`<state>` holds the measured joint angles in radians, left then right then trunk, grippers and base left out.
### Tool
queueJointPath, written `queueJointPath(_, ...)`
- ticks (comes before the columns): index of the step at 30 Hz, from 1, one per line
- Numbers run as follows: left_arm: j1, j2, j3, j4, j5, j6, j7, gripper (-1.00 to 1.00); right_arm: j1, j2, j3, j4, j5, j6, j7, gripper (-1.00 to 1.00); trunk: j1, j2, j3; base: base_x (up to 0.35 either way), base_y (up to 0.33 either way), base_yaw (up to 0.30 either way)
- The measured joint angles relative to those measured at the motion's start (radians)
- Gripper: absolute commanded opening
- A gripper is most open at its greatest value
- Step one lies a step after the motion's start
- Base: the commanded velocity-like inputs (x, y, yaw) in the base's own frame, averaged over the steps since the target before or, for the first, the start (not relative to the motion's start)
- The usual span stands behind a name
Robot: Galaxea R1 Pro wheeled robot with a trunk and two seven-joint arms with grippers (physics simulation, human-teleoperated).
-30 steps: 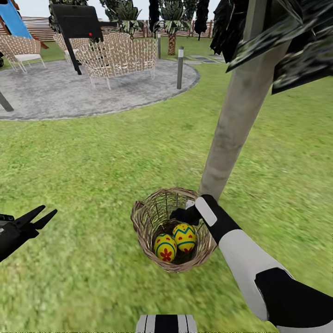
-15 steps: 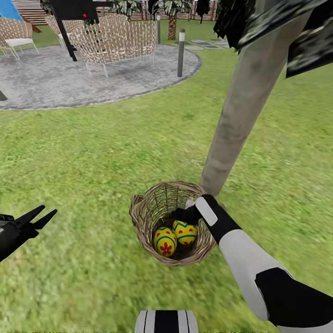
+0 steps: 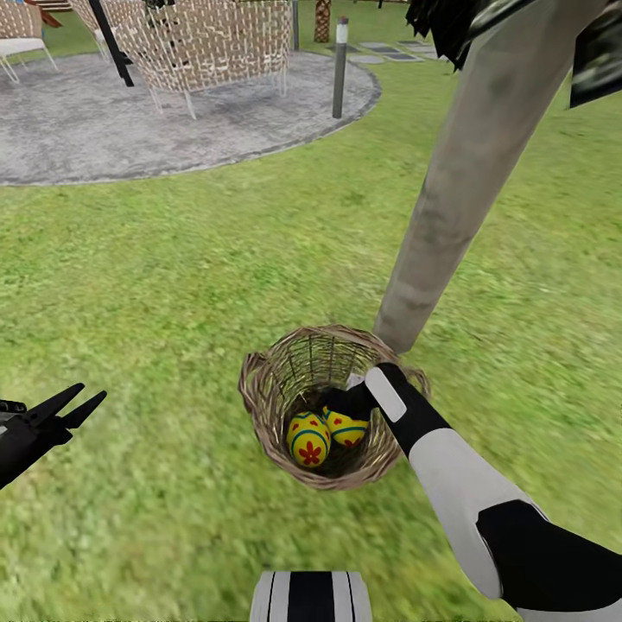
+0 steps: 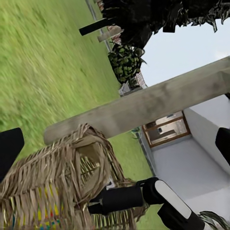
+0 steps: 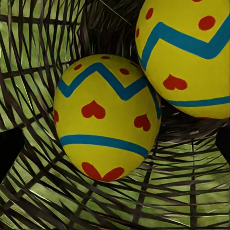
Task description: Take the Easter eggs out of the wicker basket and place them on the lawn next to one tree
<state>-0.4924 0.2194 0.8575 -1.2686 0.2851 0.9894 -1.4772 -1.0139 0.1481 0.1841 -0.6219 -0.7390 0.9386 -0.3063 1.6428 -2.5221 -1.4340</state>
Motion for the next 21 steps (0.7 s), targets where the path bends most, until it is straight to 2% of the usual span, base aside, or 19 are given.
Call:
queueJointPath(11, 0.000, 0.000, 0.000, 0.000, 0.000, 0.000, 0.000, 1.00, 0.000, 0.001, 0.004, -0.011, 0.001, 0.000, 0.004, 1.00, 0.005, -0.003, -0.043, 0.000, 0.000, 0.000)
queueJointPath(15, 0.000, 0.000, 0.001, 0.000, 0.000, 0.000, -0.001, 1.00, 0.000, 0.001, 0.008, -0.012, 0.001, 0.000, 0.005, 1.00, 0.005, -0.003, -0.043, 0.000, 0.000, 0.000)
queueJointPath(21, 0.000, 0.000, 0.000, 0.000, 0.001, 0.000, -0.002, 1.00, 0.000, -0.001, 0.012, -0.011, 0.010, -0.002, 0.117, 1.00, 0.006, -0.003, -0.050, 0.000, 0.000, 0.000)
